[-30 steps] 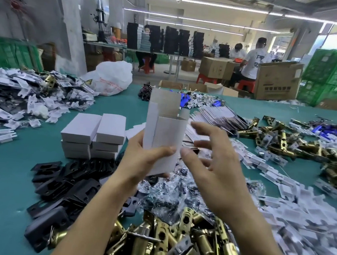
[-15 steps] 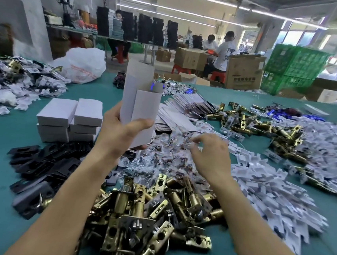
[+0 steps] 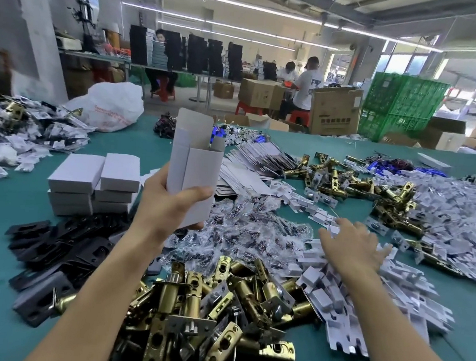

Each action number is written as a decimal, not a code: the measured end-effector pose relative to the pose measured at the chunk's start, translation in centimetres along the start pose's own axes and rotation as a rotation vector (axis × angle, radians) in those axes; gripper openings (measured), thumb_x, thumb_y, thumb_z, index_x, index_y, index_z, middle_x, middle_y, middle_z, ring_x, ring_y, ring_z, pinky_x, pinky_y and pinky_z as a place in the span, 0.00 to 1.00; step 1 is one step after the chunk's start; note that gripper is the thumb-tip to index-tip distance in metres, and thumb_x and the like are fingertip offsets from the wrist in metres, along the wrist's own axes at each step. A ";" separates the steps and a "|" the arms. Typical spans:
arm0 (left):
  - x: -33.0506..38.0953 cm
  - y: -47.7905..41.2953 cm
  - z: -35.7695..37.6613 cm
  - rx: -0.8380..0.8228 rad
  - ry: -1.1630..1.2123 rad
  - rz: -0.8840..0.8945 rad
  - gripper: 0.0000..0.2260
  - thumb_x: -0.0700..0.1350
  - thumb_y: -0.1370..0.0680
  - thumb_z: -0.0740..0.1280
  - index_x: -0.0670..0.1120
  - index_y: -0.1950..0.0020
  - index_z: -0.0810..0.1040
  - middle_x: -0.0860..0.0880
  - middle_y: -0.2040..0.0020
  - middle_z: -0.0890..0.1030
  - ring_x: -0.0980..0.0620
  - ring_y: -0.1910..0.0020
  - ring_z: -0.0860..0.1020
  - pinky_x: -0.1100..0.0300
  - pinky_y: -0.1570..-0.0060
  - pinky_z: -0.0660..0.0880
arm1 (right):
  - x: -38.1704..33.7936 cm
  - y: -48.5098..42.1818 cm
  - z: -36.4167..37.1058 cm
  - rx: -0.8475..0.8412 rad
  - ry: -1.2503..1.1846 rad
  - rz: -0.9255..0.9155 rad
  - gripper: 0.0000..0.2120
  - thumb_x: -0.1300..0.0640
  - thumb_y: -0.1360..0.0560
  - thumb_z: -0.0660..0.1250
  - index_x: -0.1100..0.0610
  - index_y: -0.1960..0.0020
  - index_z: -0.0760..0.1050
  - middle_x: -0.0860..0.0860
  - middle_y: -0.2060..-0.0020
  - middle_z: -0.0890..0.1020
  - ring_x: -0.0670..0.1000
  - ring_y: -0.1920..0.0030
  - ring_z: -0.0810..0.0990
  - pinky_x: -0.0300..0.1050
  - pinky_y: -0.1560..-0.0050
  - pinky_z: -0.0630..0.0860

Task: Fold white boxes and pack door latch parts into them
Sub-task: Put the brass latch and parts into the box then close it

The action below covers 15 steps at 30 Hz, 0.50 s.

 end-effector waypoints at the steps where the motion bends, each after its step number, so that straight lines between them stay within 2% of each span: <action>1: 0.0 0.0 0.0 0.001 0.002 -0.003 0.16 0.46 0.36 0.77 0.55 0.50 0.81 0.48 0.55 0.83 0.46 0.62 0.83 0.54 0.72 0.79 | 0.3 0.2 -0.2 0.031 0.027 -0.002 0.29 0.35 0.22 0.56 0.45 0.25 0.65 0.53 0.24 0.64 0.61 0.24 0.60 0.70 0.26 0.45; 3: -0.2 0.1 0.0 -0.001 -0.004 -0.007 0.16 0.44 0.34 0.78 0.55 0.50 0.81 0.48 0.55 0.82 0.46 0.61 0.83 0.54 0.72 0.80 | 1.5 0.5 0.0 0.026 0.030 0.032 0.30 0.33 0.23 0.55 0.43 0.24 0.62 0.52 0.22 0.60 0.61 0.22 0.56 0.71 0.26 0.43; 5: -0.4 0.1 0.2 -0.003 -0.013 -0.015 0.16 0.45 0.34 0.78 0.54 0.49 0.81 0.48 0.54 0.82 0.46 0.60 0.83 0.53 0.71 0.81 | 3.0 0.9 0.9 -0.032 -0.042 0.100 0.33 0.30 0.24 0.54 0.41 0.23 0.57 0.50 0.20 0.55 0.63 0.22 0.51 0.77 0.29 0.44; 8: -0.6 0.3 0.4 -0.015 -0.018 -0.025 0.17 0.47 0.36 0.77 0.54 0.49 0.81 0.51 0.57 0.83 0.49 0.64 0.83 0.51 0.70 0.81 | 4.8 1.2 2.3 -0.130 -0.222 0.165 0.39 0.24 0.28 0.51 0.39 0.21 0.50 0.53 0.20 0.44 0.70 0.23 0.40 0.80 0.31 0.47; 10: -0.6 0.3 0.4 -0.023 -0.015 -0.024 0.15 0.47 0.36 0.77 0.56 0.51 0.81 0.54 0.61 0.84 0.51 0.66 0.84 0.50 0.71 0.82 | 5.3 1.1 2.7 -0.164 -0.258 0.178 0.44 0.21 0.31 0.49 0.39 0.21 0.45 0.55 0.20 0.39 0.72 0.24 0.37 0.80 0.32 0.47; 12: -0.6 0.2 0.3 -0.025 -0.007 -0.026 0.14 0.46 0.36 0.77 0.58 0.54 0.81 0.56 0.62 0.84 0.52 0.66 0.84 0.50 0.71 0.82 | 5.0 0.8 2.8 -0.174 -0.243 0.175 0.46 0.20 0.33 0.48 0.38 0.21 0.43 0.55 0.21 0.38 0.72 0.25 0.37 0.80 0.32 0.47; 15: -0.8 0.1 -0.2 -0.004 0.009 -0.043 0.15 0.46 0.36 0.77 0.57 0.52 0.82 0.51 0.57 0.83 0.48 0.62 0.83 0.52 0.71 0.81 | 4.3 0.4 2.9 -0.154 -0.222 0.166 0.45 0.19 0.33 0.48 0.37 0.21 0.44 0.54 0.20 0.42 0.72 0.24 0.38 0.81 0.34 0.47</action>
Point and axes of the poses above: each hand's wrist, its own y-axis away from the middle knuckle, its own z-axis out of the palm, x = y × z, the point moved 9 cm from there along -y, towards the middle knuckle
